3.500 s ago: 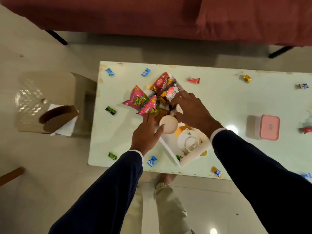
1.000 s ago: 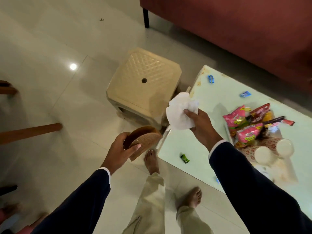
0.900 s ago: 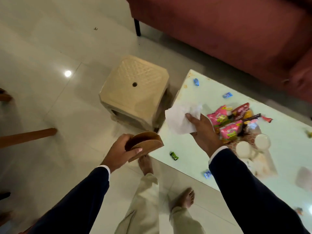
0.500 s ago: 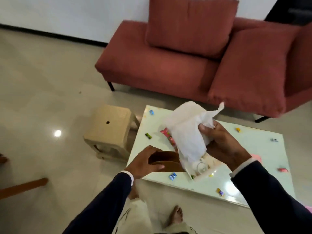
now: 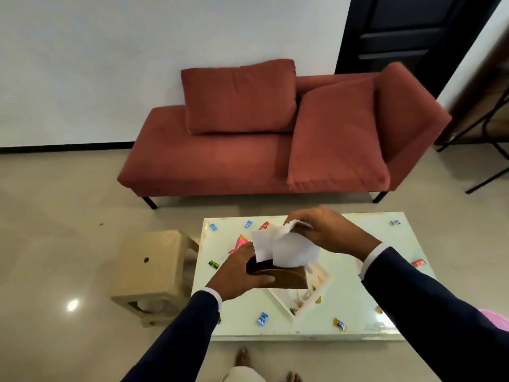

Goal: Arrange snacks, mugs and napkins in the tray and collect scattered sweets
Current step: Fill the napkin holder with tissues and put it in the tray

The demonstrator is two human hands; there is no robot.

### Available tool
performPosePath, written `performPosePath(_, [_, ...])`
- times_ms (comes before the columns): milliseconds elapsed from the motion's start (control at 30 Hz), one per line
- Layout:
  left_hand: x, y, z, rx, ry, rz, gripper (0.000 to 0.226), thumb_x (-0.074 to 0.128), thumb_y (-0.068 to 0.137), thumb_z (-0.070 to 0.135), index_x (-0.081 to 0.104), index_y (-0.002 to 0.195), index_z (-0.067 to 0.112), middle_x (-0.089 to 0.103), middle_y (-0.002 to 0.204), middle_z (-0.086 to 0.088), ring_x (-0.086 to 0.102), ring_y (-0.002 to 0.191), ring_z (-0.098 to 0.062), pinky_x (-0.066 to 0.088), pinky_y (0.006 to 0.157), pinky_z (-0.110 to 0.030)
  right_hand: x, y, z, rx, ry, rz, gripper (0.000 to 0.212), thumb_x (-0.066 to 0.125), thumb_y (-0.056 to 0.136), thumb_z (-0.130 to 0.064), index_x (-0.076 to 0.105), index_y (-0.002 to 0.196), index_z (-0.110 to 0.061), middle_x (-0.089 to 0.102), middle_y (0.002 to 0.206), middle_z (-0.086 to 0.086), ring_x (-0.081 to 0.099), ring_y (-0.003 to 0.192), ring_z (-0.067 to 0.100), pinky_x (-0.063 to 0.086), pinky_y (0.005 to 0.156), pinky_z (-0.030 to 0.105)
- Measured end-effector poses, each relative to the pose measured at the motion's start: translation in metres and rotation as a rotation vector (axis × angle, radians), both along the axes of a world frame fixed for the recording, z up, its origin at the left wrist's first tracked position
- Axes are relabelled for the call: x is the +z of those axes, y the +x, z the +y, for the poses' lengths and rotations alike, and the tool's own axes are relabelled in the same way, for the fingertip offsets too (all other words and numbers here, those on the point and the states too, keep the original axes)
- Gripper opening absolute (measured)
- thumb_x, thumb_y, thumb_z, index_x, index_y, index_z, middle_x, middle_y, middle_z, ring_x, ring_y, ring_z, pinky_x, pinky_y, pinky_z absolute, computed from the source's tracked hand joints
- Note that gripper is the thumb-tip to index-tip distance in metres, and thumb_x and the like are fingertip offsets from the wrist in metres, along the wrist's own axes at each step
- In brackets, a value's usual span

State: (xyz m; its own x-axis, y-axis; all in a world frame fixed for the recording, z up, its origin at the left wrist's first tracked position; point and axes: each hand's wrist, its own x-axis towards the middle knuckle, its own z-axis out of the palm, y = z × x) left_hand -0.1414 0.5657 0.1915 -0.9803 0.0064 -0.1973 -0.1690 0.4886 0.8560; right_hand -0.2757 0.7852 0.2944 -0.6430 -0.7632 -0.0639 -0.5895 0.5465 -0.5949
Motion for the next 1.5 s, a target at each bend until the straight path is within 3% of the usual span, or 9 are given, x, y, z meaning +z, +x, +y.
performPosePath(133, [0.008, -0.018, -0.003, -0.002, 0.034, 0.024, 0.062, 0.081, 0.069, 0.063, 0.053, 0.125, 0.055, 0.064, 0.116, 0.038, 0.060, 0.111, 0.009, 0.047, 0.088, -0.006, 0.012, -0.007, -0.011, 0.071, 0.028, 0.069, 0.017, 0.065, 0.096, -0.027, 0.070, 0.112, -0.030, 0.074, 0.110, -0.011, 0.067, 0.095, 0.014, 0.059, 0.079, 0.040])
performPosePath(233, [0.010, -0.037, -0.010, -0.031, 0.025, 0.061, 0.065, 0.080, 0.077, 0.054, 0.058, 0.136, 0.036, 0.064, 0.123, 0.020, 0.058, 0.116, -0.002, 0.047, 0.099, -0.016, 0.015, -0.009, -0.022, 0.090, 0.032, 0.090, 0.020, 0.068, 0.093, -0.031, 0.070, 0.113, -0.029, 0.073, 0.113, -0.009, 0.067, 0.098, 0.014, 0.059, 0.082, 0.034])
performPosePath(533, [0.021, -0.072, -0.043, 0.040, 0.047, 0.074, 0.058, 0.084, 0.067, 0.060, 0.048, 0.113, 0.058, 0.056, 0.112, 0.033, 0.058, 0.103, 0.004, 0.043, 0.075, 0.002, 0.013, -0.012, -0.053, -0.032, 0.012, 0.071, 0.039, 0.071, 0.090, -0.032, 0.057, 0.126, -0.034, 0.059, 0.123, -0.015, 0.050, 0.101, 0.000, 0.039, 0.080, 0.007])
performPosePath(700, [0.025, -0.076, -0.058, 0.019, 0.124, 0.139, 0.068, 0.084, 0.066, 0.059, 0.050, 0.125, 0.060, 0.061, 0.123, 0.029, 0.057, 0.116, 0.001, 0.052, 0.091, -0.015, 0.018, -0.010, -0.055, -0.127, -0.158, 0.001, 0.042, 0.077, 0.086, -0.022, 0.061, 0.124, -0.031, 0.062, 0.119, -0.016, 0.058, 0.107, 0.004, 0.049, 0.087, 0.017])
performPosePath(900, [0.039, -0.075, -0.066, -0.002, 0.162, 0.221, 0.066, 0.083, 0.067, 0.060, 0.045, 0.119, 0.074, 0.055, 0.118, 0.042, 0.053, 0.116, 0.012, 0.050, 0.081, -0.005, 0.007, 0.001, -0.057, -0.319, -0.213, -0.188, 0.057, 0.078, 0.084, -0.037, 0.050, 0.133, -0.037, 0.056, 0.133, -0.017, 0.052, 0.124, 0.003, 0.050, 0.106, 0.034])
performPosePath(1067, [0.029, -0.072, -0.065, -0.053, 0.152, 0.221, 0.070, 0.080, 0.065, 0.072, 0.040, 0.122, 0.076, 0.054, 0.122, 0.040, 0.053, 0.116, 0.011, 0.048, 0.089, -0.008, -0.006, 0.022, -0.060, -0.261, -0.087, -0.274, 0.073, 0.086, 0.076, -0.032, 0.045, 0.137, -0.037, 0.058, 0.133, -0.014, 0.057, 0.119, 0.007, 0.052, 0.100, 0.030])
performPosePath(1233, [0.006, -0.061, -0.052, -0.139, 0.119, 0.118, 0.074, 0.084, 0.070, 0.054, 0.035, 0.117, 0.083, 0.042, 0.116, 0.061, 0.039, 0.112, 0.034, 0.035, 0.084, 0.008, -0.029, 0.032, -0.051, -0.316, 0.008, -0.245, 0.046, 0.082, 0.080, -0.033, 0.060, 0.119, -0.021, 0.069, 0.111, -0.004, 0.064, 0.101, 0.020, 0.054, 0.087, 0.045])
performPosePath(1400, [-0.035, -0.047, -0.028, -0.181, 0.086, -0.024, 0.068, 0.085, 0.076, 0.044, 0.051, 0.133, 0.033, 0.058, 0.129, 0.015, 0.055, 0.117, -0.006, 0.050, 0.090, -0.020, -0.073, 0.041, -0.022, -0.328, 0.046, -0.345, 0.036, 0.082, 0.078, -0.025, 0.057, 0.102, -0.038, 0.065, 0.094, -0.018, 0.062, 0.087, 0.005, 0.050, 0.074, 0.025])
performPosePath(1500, [-0.057, -0.040, -0.005, -0.224, 0.003, -0.097, 0.073, 0.085, 0.079, 0.039, 0.046, 0.141, 0.031, 0.053, 0.137, 0.011, 0.052, 0.124, -0.010, 0.045, 0.095, -0.020, -0.106, 0.044, -0.001, -0.344, 0.098, -0.390, 0.044, 0.074, 0.077, -0.019, 0.050, 0.092, -0.054, 0.060, 0.090, -0.027, 0.058, 0.086, -0.007, 0.042, 0.070, 0.013])
